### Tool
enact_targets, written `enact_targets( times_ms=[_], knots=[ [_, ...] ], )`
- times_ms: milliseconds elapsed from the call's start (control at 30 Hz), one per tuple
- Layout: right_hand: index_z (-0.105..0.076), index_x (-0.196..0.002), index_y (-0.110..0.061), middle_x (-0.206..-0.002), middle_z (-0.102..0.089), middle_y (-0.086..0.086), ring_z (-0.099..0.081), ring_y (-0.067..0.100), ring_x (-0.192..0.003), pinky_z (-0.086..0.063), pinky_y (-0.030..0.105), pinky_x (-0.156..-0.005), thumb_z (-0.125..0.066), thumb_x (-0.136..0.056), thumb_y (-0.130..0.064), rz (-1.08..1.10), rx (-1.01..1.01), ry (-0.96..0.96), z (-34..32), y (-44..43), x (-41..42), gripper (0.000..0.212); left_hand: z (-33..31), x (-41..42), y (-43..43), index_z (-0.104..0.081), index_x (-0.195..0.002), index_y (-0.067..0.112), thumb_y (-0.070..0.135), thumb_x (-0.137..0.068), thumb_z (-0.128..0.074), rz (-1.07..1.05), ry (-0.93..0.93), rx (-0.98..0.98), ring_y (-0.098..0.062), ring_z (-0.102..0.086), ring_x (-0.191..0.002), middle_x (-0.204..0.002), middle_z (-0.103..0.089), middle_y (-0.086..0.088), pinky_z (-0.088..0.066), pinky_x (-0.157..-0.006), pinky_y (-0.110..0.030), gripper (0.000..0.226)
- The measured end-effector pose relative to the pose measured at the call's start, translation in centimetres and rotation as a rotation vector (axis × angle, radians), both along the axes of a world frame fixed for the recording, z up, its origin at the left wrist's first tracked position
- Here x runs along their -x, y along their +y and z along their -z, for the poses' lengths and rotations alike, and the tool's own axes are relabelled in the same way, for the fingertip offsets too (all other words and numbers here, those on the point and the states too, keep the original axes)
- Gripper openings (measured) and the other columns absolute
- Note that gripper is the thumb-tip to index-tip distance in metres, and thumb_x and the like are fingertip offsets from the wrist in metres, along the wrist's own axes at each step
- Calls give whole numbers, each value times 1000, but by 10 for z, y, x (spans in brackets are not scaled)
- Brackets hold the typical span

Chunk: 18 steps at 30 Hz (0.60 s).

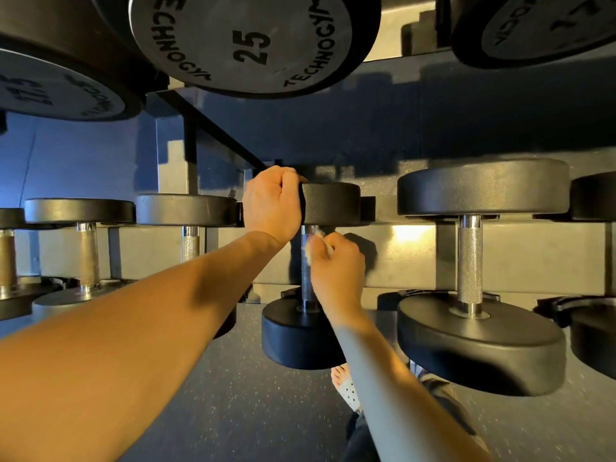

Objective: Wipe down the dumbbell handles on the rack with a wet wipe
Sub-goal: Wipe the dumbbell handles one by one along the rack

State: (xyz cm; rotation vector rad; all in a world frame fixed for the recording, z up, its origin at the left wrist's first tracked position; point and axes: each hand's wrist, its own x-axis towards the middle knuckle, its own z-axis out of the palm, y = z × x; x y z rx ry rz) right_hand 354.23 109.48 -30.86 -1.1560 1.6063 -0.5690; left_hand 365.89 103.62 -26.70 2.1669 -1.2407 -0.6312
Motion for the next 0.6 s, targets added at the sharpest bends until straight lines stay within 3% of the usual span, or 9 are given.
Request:
enact_targets(
  times_ms=[133,200,333,400,500,533,600],
  knots=[
    [-67,-88,-19,-88,-72,-3,-68,12,-79,-60,38,-69,-49,-103,-48,-361,35,130,-4,31,11,37,0,0,0,-69,-88,12,25,-108,-42,12,13,-1,-16,-61,-83,-83,-66,-5,-56,-77,-36,36],
    [-64,-84,-16,-82,-69,0,-66,14,-75,-59,39,-69,-47,-105,-43,-280,76,150,-6,18,10,38,0,0,-1,-70,-89,12,25,-108,-43,14,8,2,-16,-61,-83,-84,-66,-5,-55,-76,-33,36],
    [-62,-73,-11,-68,-62,3,-62,17,-65,-56,44,-65,-56,-101,-28,55,48,4,-6,-7,-6,33,2,0,-1,-72,-89,11,25,-107,-43,3,-9,12,-16,-60,-82,-84,-66,-6,-50,-71,-26,37],
    [-58,-70,-19,-66,-62,-3,-64,9,-63,-57,38,-62,-57,-100,-29,-61,10,16,-9,2,-2,32,3,-1,-1,-72,-88,10,25,-107,-43,1,-1,14,-17,-60,-81,-83,-66,-6,-49,-70,-25,38],
    [-56,-71,-22,-59,-54,-15,-58,-10,-52,-46,11,-51,-58,-101,-29,-337,-62,55,-16,17,12,30,3,-1,-1,-71,-86,11,25,-107,-43,8,3,21,-16,-59,-81,-82,-65,-4,-48,-70,-26,38],
    [-56,-71,-20,-57,-55,-14,-58,-11,-52,-48,12,-51,-58,-101,-28,-337,-55,25,-16,17,14,31,3,-1,-1,-71,-86,12,25,-107,-43,9,-1,22,-16,-60,-81,-82,-65,-3,-49,-71,-27,38],
    [-54,-67,-19,-58,-56,-10,-61,0,-55,-53,27,-55,-57,-101,-25,-177,53,-5,-12,8,10,35,3,-1,-1,-71,-87,12,26,-107,-43,6,-12,22,-15,-60,-81,-82,-65,-2,-51,-72,-27,38]
  ],
)
